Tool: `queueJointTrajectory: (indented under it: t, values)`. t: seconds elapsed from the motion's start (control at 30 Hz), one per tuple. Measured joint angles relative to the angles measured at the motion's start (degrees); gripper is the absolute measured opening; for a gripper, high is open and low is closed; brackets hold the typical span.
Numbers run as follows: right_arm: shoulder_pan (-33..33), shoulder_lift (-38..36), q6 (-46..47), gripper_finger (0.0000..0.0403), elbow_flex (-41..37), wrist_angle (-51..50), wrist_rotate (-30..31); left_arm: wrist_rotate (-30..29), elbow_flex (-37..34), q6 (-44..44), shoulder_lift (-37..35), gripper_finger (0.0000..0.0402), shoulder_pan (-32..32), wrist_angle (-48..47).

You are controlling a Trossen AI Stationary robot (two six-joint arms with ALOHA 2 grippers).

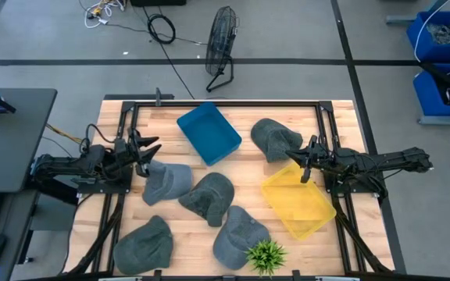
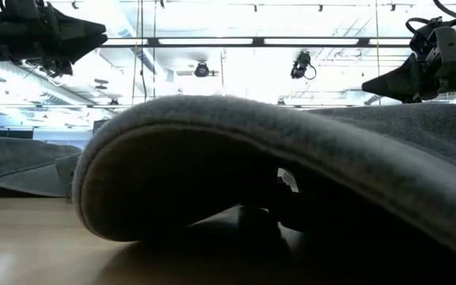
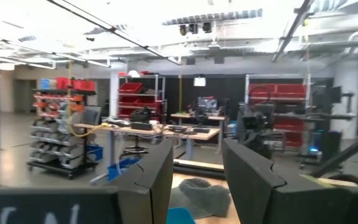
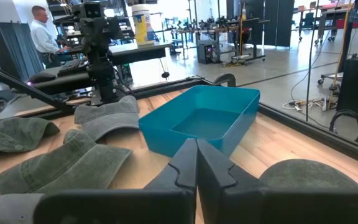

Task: Pick & Place hat
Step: Put the left gray cap into the blue bin

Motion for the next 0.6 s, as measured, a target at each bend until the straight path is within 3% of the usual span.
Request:
queueJointTrajectory:
  t: [0.23,0.43,0.6]
  values:
    - [0.0,0.0,0.0,0.0006,0.0,0.0,0.0,6.1,1.4,-6.8,0.1,0.0142,0.0,1.8]
    - [0.0,0.0,0.0,0.0006,0.0,0.0,0.0,5.7,12.9,-1.0,3.7,0.0142,0.0,-3.9]
    - [0.0,0.0,0.0,0.0006,0.0,0.0,0.0,5.3,21.5,-4.2,12.7,0.0142,0.0,-11.9]
